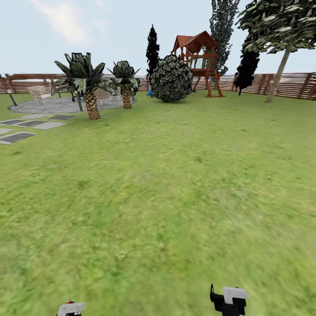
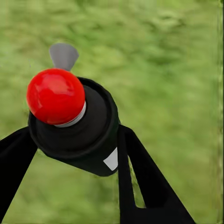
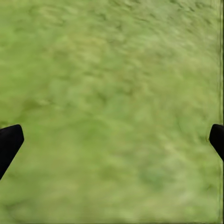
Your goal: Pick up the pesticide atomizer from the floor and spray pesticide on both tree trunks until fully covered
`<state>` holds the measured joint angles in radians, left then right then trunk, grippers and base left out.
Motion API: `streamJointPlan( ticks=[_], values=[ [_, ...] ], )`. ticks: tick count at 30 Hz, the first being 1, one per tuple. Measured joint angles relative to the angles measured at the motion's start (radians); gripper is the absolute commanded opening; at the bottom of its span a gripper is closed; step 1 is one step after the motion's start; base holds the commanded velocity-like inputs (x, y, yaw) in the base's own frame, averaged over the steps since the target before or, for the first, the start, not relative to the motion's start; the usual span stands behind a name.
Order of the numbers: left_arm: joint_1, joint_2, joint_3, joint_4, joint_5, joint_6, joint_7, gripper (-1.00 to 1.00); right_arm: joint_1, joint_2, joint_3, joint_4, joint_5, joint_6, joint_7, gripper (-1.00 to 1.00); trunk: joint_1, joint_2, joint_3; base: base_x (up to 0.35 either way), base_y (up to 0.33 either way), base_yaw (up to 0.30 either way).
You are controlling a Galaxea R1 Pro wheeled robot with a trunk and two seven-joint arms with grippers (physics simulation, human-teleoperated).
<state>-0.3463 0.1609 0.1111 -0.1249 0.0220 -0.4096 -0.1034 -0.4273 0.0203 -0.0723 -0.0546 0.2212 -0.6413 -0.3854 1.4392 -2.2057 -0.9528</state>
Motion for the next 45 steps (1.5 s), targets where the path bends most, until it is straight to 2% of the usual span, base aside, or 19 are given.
streamJointPlan(
  ticks=[12, 25, 40, 45],
  values=[
    [0.000, -0.002, -0.001, 0.000, 0.000, 0.001, 0.000, -1.00, 0.000, 0.001, 0.000, 0.000, 0.000, 0.000, 0.000, 1.00, 0.000, 0.000, 0.000, 0.018, -0.274, -0.268],
    [0.000, -0.002, -0.001, 0.002, 0.000, 0.001, 0.000, -1.00, 0.000, 0.001, 0.000, 0.000, 0.000, 0.000, 0.000, 1.00, 0.000, 0.000, 0.000, 0.215, -0.213, -0.268],
    [0.000, 0.000, 0.000, 0.002, 0.000, 0.000, 0.001, -1.00, 0.000, 0.002, 0.000, 0.000, 0.000, 0.000, 0.000, 1.00, -0.001, 0.000, 0.000, 0.292, -0.094, -0.268],
    [0.000, 0.000, 0.000, 0.002, 0.001, 0.002, 0.002, -1.00, 0.000, 0.002, 0.000, 0.000, 0.000, 0.000, 0.000, 1.00, 0.000, 0.000, 0.000, 0.050, -0.004, -0.268]
  ],
)
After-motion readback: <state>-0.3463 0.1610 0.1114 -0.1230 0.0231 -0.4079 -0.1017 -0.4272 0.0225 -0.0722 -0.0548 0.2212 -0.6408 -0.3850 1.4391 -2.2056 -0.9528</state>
